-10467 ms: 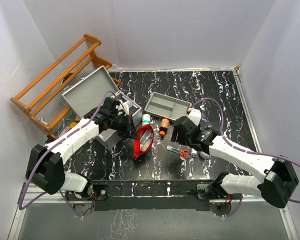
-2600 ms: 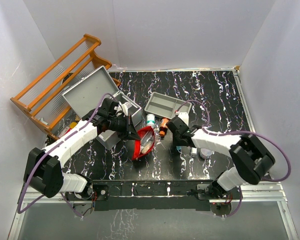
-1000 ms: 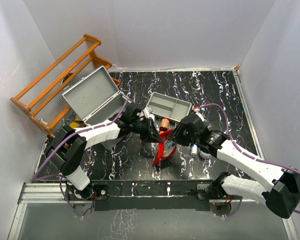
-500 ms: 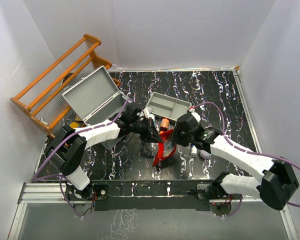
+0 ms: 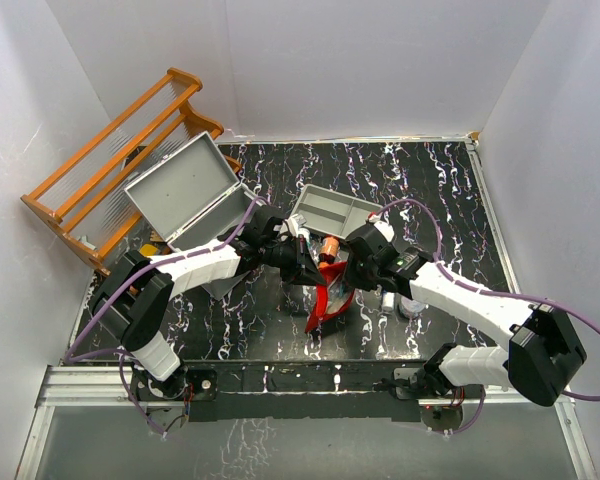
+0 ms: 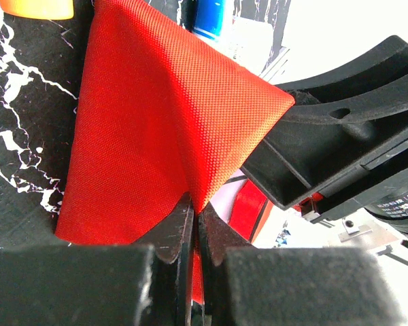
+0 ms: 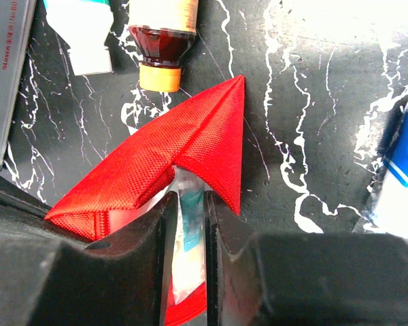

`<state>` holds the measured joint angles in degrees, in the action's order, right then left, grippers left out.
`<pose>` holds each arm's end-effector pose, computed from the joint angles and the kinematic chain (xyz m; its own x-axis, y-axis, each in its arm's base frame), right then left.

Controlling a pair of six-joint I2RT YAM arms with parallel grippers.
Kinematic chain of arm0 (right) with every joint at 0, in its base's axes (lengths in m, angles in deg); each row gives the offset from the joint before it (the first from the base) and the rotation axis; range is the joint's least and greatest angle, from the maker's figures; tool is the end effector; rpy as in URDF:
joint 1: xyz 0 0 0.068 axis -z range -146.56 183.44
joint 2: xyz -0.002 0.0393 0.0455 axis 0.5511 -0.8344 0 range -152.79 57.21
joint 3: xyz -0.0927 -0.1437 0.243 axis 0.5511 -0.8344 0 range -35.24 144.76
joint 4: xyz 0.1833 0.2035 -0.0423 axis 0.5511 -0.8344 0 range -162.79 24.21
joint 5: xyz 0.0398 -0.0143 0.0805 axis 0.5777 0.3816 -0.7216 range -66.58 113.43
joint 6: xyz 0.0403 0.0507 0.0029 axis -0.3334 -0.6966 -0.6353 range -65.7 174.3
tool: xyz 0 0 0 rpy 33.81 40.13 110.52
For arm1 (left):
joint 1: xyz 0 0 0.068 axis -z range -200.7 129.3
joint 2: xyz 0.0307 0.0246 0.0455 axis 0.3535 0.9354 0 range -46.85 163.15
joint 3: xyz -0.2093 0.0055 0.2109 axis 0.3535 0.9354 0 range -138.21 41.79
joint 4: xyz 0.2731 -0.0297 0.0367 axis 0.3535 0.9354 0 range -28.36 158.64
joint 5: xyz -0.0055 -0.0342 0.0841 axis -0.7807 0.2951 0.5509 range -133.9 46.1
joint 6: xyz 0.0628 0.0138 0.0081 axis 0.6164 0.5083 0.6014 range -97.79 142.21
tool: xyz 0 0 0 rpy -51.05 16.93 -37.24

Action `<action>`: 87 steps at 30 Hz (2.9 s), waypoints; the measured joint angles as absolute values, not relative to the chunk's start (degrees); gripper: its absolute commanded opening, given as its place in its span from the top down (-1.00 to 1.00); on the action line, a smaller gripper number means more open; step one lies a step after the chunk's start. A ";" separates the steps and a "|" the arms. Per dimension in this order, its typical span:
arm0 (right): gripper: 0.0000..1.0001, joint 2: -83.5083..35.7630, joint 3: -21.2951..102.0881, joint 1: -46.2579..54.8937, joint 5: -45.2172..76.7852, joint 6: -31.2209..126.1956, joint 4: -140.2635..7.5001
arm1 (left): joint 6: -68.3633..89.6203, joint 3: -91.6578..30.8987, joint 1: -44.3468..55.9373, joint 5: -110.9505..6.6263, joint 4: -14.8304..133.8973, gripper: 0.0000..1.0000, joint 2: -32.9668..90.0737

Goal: Organize the medicine kit

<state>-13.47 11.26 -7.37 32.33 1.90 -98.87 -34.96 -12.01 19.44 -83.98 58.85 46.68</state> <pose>0.1979 0.1605 0.2295 -0.8498 0.3004 -0.4331 0.1492 0.9252 0.3490 0.2599 -0.2620 0.2132 -0.9941 -0.0027 -0.1081 0.0946 0.4628 -0.8814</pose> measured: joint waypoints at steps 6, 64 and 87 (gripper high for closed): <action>1.00 -13.47 11.50 -7.37 32.66 3.10 -99.68 | -34.81 -12.01 19.44 -83.95 58.87 1.00 46.68; 0.62 -17.27 14.83 -5.21 30.50 31.25 -93.14 | -25.32 -15.25 19.44 -86.97 66.19 1.00 47.03; 1.00 -15.28 10.08 -5.17 41.62 8.39 -89.21 | -25.67 -6.39 19.46 -84.13 61.63 -0.23 34.18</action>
